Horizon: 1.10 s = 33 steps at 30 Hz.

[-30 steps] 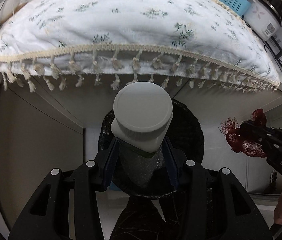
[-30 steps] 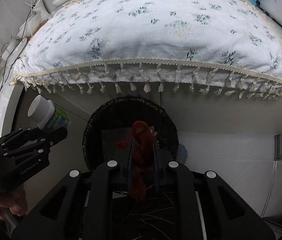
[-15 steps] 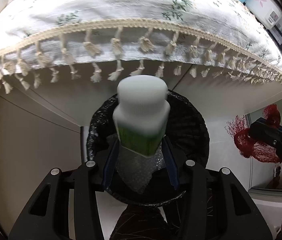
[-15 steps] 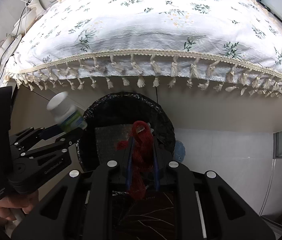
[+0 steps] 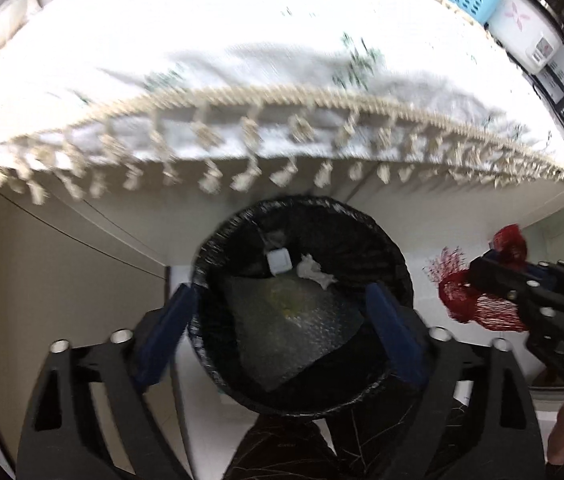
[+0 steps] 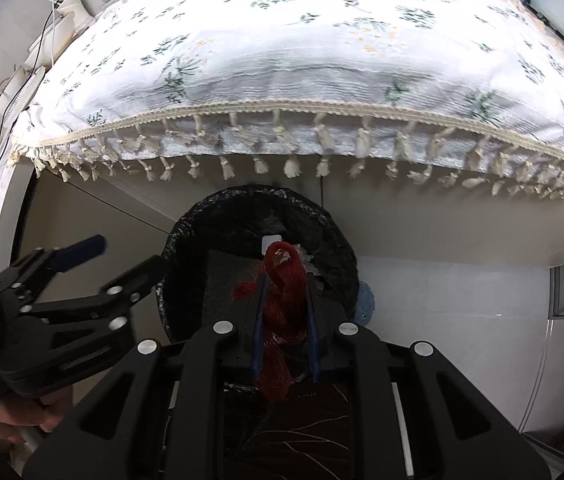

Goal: Collect trash

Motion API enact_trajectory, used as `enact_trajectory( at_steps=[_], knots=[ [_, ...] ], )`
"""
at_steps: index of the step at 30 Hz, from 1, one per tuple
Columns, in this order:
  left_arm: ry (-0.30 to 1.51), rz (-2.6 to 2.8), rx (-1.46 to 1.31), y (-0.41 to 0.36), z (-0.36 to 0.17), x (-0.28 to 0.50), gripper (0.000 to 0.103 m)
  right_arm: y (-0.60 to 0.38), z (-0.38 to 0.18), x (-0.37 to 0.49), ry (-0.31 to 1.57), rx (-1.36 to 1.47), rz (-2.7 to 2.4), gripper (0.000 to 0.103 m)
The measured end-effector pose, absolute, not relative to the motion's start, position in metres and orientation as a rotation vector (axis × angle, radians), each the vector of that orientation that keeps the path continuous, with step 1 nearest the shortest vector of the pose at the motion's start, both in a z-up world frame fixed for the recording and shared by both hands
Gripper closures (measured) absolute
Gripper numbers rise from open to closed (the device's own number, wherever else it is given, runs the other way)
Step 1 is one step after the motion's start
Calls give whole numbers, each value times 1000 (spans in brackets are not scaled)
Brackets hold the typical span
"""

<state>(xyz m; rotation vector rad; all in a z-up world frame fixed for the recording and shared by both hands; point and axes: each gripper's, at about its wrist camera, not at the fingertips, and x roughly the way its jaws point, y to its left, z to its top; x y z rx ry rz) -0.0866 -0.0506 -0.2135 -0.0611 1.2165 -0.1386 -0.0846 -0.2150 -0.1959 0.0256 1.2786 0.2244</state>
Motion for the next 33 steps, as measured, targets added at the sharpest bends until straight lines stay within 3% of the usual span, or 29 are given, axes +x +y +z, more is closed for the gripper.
enact_trajectory(
  at_steps=[13,16,19,27,29,33],
  knots=[
    [1190,-50,-114,2,-196,-97,6,-174,-206,-68,1296,-7,285,87],
    [1190,-42,-114,7,-196,-97,6,-171,-205,-66,1296,-9,284,81],
    [1191,-33,-112,10,-195,-97,6,-171,-203,-66,1290,-3,284,72],
    [1201,-5,-102,11,-187,-93,6,-180,-188,-65,1256,17,242,26],
    [1202,-3,-96,10,-182,-91,6,-184,-181,-66,1248,17,218,19],
    [1203,-7,-100,9,-162,-89,6,-197,-153,-70,1216,17,156,15]
  ],
)
